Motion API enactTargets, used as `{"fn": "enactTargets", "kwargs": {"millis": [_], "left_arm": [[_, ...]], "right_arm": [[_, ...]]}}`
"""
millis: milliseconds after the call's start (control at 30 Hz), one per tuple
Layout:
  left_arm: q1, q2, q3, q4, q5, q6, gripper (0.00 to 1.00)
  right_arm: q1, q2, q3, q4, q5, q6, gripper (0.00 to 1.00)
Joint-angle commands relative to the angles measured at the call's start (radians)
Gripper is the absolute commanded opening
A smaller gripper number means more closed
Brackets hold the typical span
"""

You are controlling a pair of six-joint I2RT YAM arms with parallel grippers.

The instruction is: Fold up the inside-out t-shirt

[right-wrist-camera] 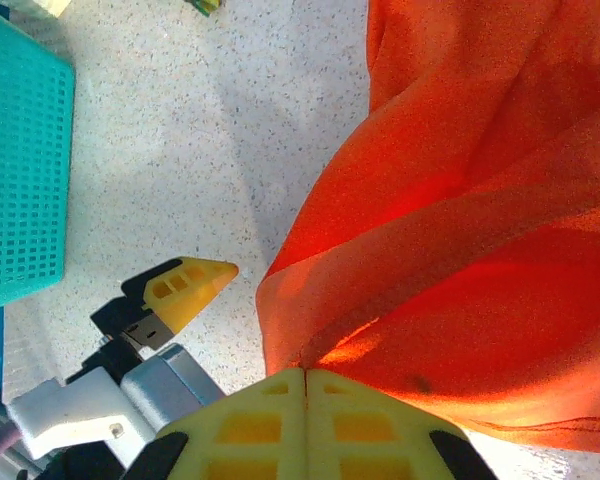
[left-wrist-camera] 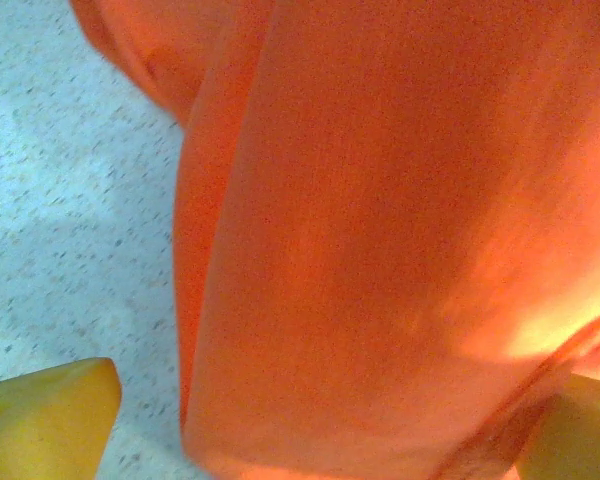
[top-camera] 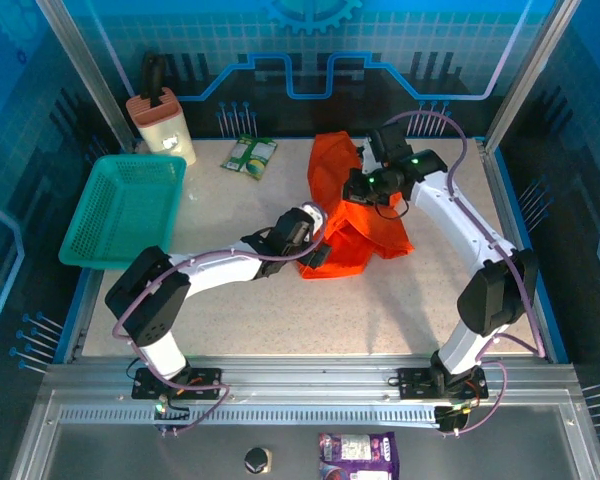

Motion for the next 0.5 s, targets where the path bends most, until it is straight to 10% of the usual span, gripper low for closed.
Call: {"fn": "enactTargets", "kwargs": {"millis": [0,200,467], "left_arm": [[-0.020,-0.008,-0.027,0.029,-0.082,0.009,0.93],[-0.030,-0.035,-0.032,0.012,-0.084,0.024,0.74],[-0.028,-0.033,0.016,-0.018,-0.016,0.053,0.22]], "right_arm": [[-0.023,0.018,0.042,-0.026,-0.007,-0.011,0.00],[-0.048,0.034,0.052,-0.030,0.001,-0.024,0.00],[-0.091,0.046,0.053,-0.032,0.011,-0.044,0.00]]}}
